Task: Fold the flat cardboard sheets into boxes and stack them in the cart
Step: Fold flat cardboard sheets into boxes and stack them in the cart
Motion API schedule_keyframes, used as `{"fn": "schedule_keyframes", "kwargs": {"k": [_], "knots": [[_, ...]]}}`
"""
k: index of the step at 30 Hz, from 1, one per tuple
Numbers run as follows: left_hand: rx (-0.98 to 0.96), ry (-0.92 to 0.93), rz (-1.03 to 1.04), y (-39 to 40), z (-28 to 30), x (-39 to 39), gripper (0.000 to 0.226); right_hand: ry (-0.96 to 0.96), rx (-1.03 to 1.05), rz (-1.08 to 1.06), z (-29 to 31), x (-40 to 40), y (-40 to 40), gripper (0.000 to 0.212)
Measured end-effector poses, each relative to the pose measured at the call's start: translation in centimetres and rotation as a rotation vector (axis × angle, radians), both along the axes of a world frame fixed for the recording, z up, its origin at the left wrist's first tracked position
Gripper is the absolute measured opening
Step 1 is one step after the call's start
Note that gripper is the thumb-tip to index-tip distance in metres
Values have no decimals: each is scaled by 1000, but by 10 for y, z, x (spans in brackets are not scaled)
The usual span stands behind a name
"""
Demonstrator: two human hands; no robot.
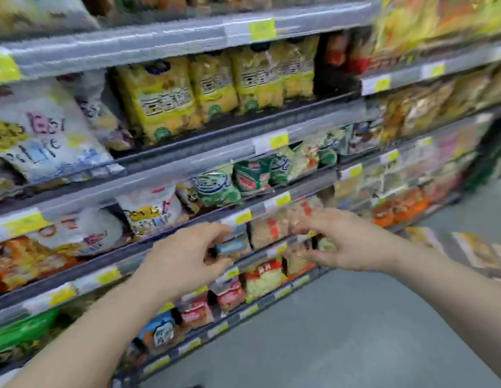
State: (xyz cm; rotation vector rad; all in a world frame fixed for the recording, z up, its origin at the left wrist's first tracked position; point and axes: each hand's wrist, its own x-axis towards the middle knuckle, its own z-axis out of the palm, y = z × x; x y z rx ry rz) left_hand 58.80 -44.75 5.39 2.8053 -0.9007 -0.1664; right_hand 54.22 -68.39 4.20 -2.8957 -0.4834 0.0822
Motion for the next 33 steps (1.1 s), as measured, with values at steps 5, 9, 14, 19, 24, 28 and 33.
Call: {"fn": "schedule_keyframes", "kwargs": {"k": [5,9,14,19,24,28,33], "knots": [[71,-64,-254,-126,-4,10,51,44,-18,-254,-8,-46,-116,49],[99,-73,-413,-234,-15,12,54,104,-21,-414,-14,-80,-214,49],[83,-41,-537,-369,-25,10,52,189,-11,-593,-20,-116,-331,47],[115,6,-637,-468,-35,-1,52,228,44,-716,-30,-150,-415,44],[158,31,-738,-539,-46,-2,52,234,96,-851,-46,-178,-469,44],[155,69,-810,-596,-56,8,52,254,133,-940,-58,-188,-503,43],[191,103,-883,-672,-71,41,61,284,161,-1089,-68,-187,-552,43]]}}
